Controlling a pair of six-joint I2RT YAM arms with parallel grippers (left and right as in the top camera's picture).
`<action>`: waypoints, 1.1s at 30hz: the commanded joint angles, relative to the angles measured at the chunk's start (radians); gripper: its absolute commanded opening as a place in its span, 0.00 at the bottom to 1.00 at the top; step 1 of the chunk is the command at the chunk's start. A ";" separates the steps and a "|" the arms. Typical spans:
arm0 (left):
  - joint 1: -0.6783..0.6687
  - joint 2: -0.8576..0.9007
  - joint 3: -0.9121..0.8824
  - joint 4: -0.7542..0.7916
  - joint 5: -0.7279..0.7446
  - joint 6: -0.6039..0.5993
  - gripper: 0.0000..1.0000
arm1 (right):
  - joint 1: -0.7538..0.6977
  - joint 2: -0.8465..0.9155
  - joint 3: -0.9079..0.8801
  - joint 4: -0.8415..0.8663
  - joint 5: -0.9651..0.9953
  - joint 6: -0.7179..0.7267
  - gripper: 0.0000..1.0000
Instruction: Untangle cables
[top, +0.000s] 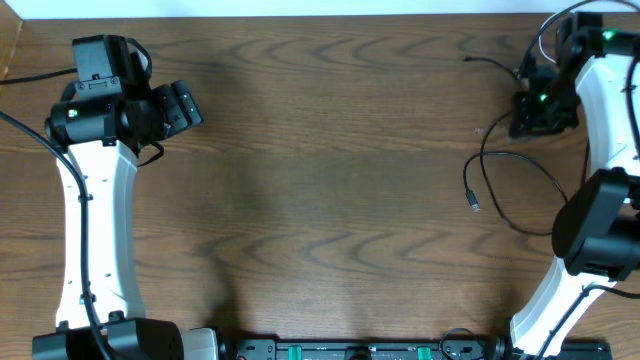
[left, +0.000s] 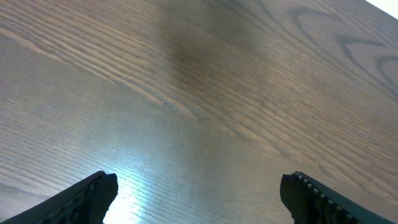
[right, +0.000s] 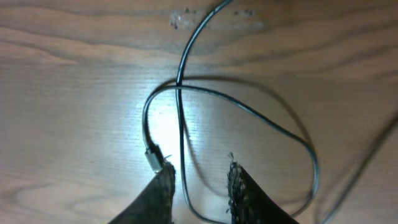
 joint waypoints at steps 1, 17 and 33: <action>0.003 -0.018 0.010 -0.002 -0.009 0.009 0.89 | 0.019 -0.003 -0.118 0.074 -0.010 0.003 0.32; 0.003 -0.018 0.010 -0.002 -0.009 0.009 0.89 | 0.087 -0.003 -0.498 0.604 0.009 0.537 0.52; 0.003 -0.018 0.010 -0.003 -0.009 0.009 0.89 | 0.090 -0.006 -0.568 0.908 0.023 0.534 0.01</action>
